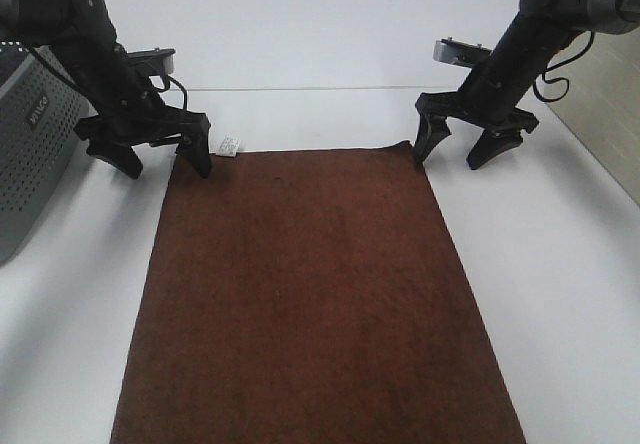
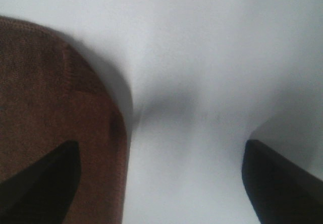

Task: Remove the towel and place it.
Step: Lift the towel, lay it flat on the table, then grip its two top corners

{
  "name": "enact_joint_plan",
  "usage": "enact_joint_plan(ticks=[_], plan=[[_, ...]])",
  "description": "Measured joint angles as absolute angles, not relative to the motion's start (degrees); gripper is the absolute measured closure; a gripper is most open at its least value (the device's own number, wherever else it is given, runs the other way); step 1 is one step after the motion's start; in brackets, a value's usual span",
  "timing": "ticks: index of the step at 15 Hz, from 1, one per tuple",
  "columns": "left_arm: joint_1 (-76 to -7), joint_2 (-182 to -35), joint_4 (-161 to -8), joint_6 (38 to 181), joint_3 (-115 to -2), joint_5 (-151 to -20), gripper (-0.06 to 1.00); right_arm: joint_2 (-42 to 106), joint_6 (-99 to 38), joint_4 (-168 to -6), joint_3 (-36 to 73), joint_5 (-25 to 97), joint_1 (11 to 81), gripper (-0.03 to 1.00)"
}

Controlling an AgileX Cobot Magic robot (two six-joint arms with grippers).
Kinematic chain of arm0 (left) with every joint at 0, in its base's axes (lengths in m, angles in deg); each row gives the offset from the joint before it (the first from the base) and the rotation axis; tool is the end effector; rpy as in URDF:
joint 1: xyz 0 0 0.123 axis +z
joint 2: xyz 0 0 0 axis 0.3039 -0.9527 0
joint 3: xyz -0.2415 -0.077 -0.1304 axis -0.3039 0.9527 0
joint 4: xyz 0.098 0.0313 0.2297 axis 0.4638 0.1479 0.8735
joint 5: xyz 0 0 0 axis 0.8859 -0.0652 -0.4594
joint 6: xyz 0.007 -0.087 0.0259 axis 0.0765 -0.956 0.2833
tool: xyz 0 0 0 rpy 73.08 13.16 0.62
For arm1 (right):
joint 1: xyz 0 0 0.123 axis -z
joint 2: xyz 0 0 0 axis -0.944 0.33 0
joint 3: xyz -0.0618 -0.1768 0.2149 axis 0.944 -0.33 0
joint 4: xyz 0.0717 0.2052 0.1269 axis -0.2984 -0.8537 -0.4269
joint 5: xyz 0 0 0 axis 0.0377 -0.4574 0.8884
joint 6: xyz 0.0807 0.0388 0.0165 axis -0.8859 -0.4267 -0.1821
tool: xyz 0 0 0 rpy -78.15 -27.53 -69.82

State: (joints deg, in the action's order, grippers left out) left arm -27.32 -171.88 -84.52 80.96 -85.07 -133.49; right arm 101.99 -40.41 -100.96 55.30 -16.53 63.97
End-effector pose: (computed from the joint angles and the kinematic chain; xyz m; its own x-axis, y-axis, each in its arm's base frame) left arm 0.4783 -0.0984 0.1109 -0.9688 0.1146 -0.2198 0.1586 0.9681 -0.1940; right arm 0.4966 0.0888 0.1054 -0.9742 -0.1533 -0.1654 -0.1995 0.9278 0.3153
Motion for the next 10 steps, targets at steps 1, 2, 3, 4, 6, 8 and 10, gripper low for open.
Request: enact_joint_plan(ticks=[1,2,3,4,6,8,10], plan=[[-27.3,-172.5,-84.4,81.1,-85.2,-133.7,0.02,102.2,-40.3,-101.0,55.3,-16.0,63.5,0.13],[-27.3,-172.5,-84.5,81.1,-85.3,-133.7,0.02,102.2,-40.3,-101.3,55.3,-15.8,63.5,0.13],[-27.3,-172.6,-84.5,81.1,-85.4,-133.7,0.02,102.2,-40.3,-101.5,55.4,-15.8,63.5,0.13],[-27.3,-172.6,-84.5,81.1,-85.4,-133.6,0.02,102.2,-40.3,-101.8,55.4,-15.8,63.5,0.13],[-27.3,-172.7,-84.5,81.1,-85.4,-132.8,0.02,102.2,-40.5,-101.8,55.4,-15.6,63.4,0.13],[-27.3,-172.7,-85.0,81.1,-85.4,-132.3,0.02,102.3,-40.7,-101.4,55.4,-14.1,62.2,0.13],[-27.3,-172.8,-85.5,81.1,-85.5,-132.2,0.03,102.6,-41.0,-101.4,55.4,-11.5,59.7,0.13]])
